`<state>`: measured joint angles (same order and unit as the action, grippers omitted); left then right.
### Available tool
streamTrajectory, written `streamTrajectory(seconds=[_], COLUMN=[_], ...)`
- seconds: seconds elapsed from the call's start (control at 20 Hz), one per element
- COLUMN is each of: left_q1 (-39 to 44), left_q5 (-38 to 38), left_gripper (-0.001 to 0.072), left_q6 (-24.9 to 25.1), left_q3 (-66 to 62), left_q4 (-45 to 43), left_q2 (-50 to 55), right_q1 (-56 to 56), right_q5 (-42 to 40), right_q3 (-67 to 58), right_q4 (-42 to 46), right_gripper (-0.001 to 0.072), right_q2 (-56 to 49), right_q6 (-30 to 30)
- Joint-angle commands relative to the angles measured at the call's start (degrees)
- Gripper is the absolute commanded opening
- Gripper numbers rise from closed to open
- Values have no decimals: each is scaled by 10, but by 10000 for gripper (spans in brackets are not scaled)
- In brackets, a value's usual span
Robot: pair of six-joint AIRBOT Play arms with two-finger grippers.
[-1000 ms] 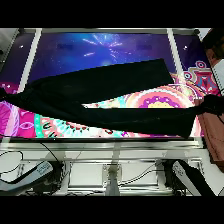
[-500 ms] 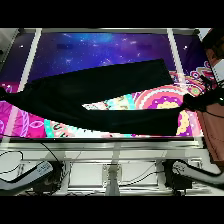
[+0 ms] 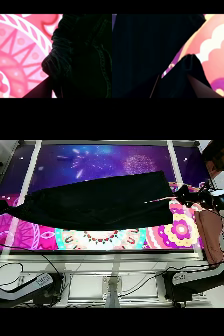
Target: Fold the clothes and pants, and hang the long-sleeved shirts on hangers.
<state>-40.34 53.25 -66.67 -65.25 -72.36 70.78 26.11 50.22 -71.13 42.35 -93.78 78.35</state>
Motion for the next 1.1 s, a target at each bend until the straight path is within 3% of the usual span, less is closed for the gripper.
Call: streamTrajectory(seconds=[0.0, 0.3, 0.5, 0.65, 0.8, 1.05], left_q1=[0, 0, 0, 0, 4, 4], left_q5=[1, 1, 1, 1, 0, -3], left_gripper=[66, 65, 66, 66, 65, 65], left_q6=[0, 0, 0, 0, 0, 0], left_q3=[0, 0, 0, 0, 0, 0], left_q4=[0, 10, 43, 43, 43, 43], left_q2=[1, 5, 10, 13, 13, 13], right_q1=[5, 47, 54, 51, 37, -2], right_q5=[-26, 153, 270, 269, 233, 201], right_q3=[-12, -85, -97, -97, -97, -97], right_q4=[36, 189, 192, 174, 126, 132], right_gripper=[357, 357, 392, 396, 395, 395], right_q2=[-3, -32, -97, -136, -150, -156], right_q6=[-41, -42, -71, -76, -121, -151])
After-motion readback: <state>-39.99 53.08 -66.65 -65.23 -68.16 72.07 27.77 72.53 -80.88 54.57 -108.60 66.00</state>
